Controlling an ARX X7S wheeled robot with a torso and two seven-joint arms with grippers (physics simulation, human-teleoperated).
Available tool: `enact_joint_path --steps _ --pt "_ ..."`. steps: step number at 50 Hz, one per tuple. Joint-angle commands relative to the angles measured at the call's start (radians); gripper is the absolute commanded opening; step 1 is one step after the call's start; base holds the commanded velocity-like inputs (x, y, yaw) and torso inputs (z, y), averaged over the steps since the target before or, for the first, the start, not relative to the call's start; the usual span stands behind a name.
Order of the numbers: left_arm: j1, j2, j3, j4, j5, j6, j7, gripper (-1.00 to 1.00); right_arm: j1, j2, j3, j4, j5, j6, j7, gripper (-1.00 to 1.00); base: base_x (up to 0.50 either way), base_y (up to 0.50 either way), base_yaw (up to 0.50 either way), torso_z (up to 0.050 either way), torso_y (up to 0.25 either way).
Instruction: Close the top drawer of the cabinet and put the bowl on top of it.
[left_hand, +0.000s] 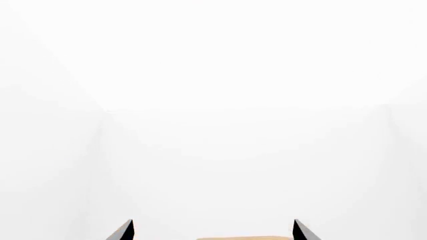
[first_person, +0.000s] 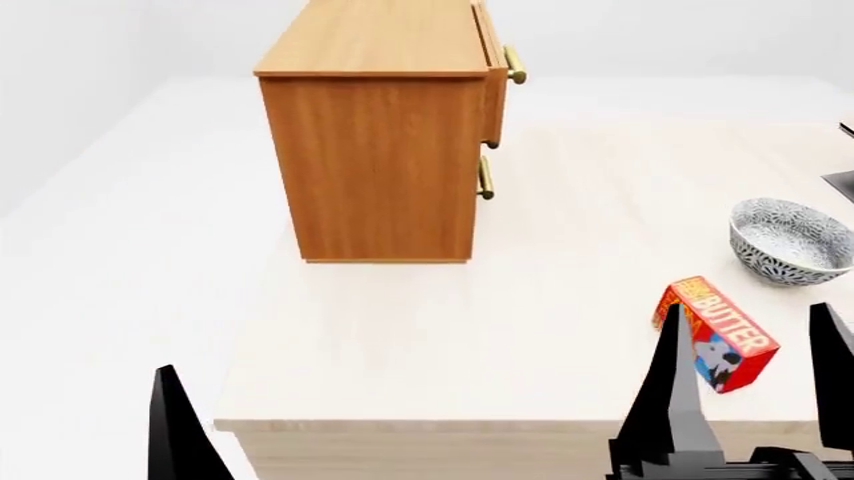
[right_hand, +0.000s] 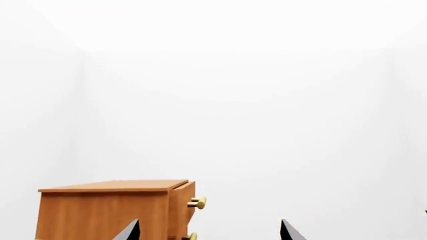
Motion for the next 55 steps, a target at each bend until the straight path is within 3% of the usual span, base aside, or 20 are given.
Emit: enact_joint_path --steps 1,33,55 --pt "-0.003 0.012 -0.018 -0.027 0.009 0.01 0.013 1.0 0.001 -0.014 0.013 0.067 0.001 -0.051 -0.024 1.0 0.5 0.0 0.0 0.0 0.0" --pt "-0.006 -0.003 -0.006 -0.029 0.013 0.005 -0.004 1.0 -0.002 0.003 0.005 0.058 0.002 -0.034 -0.003 1.0 0.5 -0.06 0.0 0.0 0.0" --pt "-0.008 -0.011 0.003 -0.034 0.018 0.006 -0.016 1.0 0.004 0.015 -0.004 0.059 -0.001 -0.03 0.007 1.0 0.5 -0.23 0.0 0.0 0.001"
